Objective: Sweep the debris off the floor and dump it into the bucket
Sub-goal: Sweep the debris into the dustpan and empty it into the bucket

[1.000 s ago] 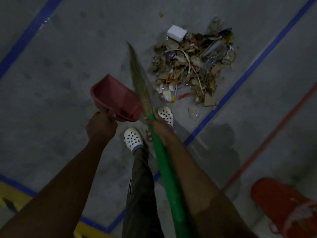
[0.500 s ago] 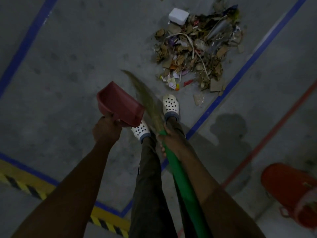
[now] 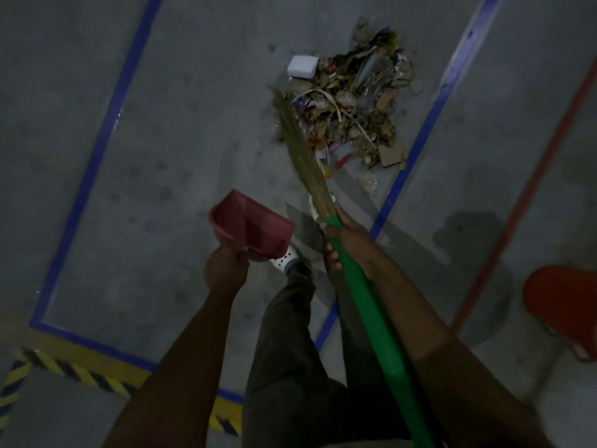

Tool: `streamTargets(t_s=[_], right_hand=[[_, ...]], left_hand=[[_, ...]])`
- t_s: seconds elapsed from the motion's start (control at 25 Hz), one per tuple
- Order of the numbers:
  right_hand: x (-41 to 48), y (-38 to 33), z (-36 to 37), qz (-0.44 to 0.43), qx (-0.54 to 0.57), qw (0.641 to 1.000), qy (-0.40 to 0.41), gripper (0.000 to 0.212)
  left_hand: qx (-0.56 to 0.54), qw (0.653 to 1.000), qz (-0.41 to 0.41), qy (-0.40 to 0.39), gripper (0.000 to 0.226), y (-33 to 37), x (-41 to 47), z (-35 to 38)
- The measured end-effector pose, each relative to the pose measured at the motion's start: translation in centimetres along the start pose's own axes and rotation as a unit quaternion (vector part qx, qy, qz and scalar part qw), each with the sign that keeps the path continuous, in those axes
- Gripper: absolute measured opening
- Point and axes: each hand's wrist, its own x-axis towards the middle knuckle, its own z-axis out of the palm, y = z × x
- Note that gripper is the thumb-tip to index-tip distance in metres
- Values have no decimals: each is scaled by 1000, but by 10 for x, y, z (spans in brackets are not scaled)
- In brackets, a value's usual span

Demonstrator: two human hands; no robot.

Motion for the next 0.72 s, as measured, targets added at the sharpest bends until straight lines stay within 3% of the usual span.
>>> streamTargets(t_s=[0.16, 0.36, 0.48, 0.6, 0.72], right_hand=[[2, -10, -30, -33, 65, 994, 76, 70], [38, 14, -92, -3, 207, 957, 205, 70], [82, 16, -132, 28, 218, 937, 270, 75], [118, 4, -148, 66, 204, 936, 280, 71], [137, -15, -132, 80, 164, 956, 229, 68]], left_hand=[[38, 998, 55, -3, 41, 32, 25, -19], [110, 986, 123, 0, 40, 82, 82, -22], [155, 971, 183, -14, 38, 118, 127, -20], [215, 957, 194, -23, 43, 144, 159, -29], [232, 943, 239, -3, 42, 175, 178, -45]])
